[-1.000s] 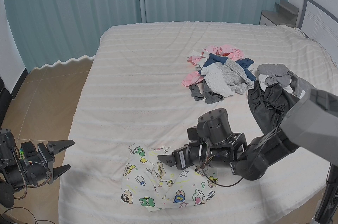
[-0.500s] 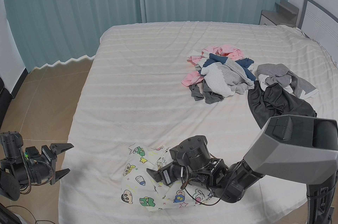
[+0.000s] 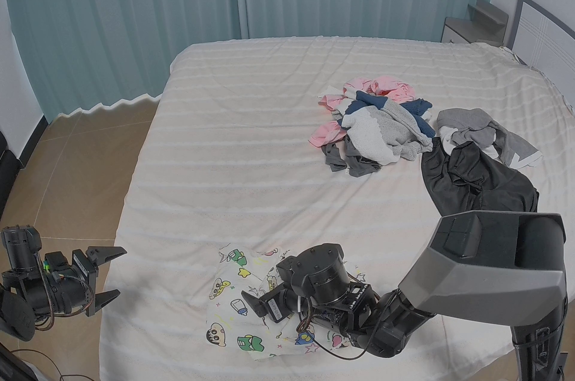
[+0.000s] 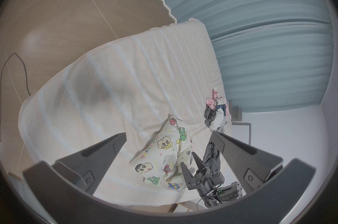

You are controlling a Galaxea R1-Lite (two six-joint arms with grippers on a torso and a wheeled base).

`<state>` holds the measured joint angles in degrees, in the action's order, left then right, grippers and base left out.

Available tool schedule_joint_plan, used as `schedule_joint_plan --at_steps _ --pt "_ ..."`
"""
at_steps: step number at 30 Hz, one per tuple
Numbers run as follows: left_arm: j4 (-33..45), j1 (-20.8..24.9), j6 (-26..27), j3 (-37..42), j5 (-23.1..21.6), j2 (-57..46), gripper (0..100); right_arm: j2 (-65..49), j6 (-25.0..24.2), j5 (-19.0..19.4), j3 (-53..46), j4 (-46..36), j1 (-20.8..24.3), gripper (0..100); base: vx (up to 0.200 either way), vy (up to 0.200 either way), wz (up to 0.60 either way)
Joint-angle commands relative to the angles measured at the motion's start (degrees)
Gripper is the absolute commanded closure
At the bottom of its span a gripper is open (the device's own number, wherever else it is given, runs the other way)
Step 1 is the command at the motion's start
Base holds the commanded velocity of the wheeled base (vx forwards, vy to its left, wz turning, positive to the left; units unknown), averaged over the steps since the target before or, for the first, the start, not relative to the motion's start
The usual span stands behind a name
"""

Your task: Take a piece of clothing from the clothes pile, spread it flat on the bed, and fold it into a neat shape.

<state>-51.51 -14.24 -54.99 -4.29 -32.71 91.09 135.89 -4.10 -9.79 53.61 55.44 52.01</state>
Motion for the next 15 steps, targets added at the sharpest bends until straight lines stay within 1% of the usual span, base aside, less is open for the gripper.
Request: schedule_joint_plan --at_steps 1,4,11,12,15 --pt "0.00 -0.09 -0.03 0.07 0.01 0.14 0 0.61 2.34 -1.11 -0.09 0.10 -0.33 0 0.000 0.000 0.00" --pt "0.00 -0.09 -0.03 0.07 0.01 0.14 0 0.52 4.10 -1.20 -0.35 0.10 -0.33 0 0.000 0.000 0.00" --pt "0.00 -0.09 -0.03 0.07 0.01 0.14 0 0.69 4.97 -1.29 -0.26 0.10 -0.50 0 0.000 0.000 0.00" --pt "0.00 -0.09 -0.03 0.07 0.01 0.14 0 0.69 4.97 -1.29 -0.18 0.10 -0.50 100 0.000 0.000 0.00" --pt "0.00 -0.09 -0.03 0.07 0.01 0.14 0 0.69 4.62 -1.37 -0.26 0.19 -0.59 100 0.000 0.000 0.00"
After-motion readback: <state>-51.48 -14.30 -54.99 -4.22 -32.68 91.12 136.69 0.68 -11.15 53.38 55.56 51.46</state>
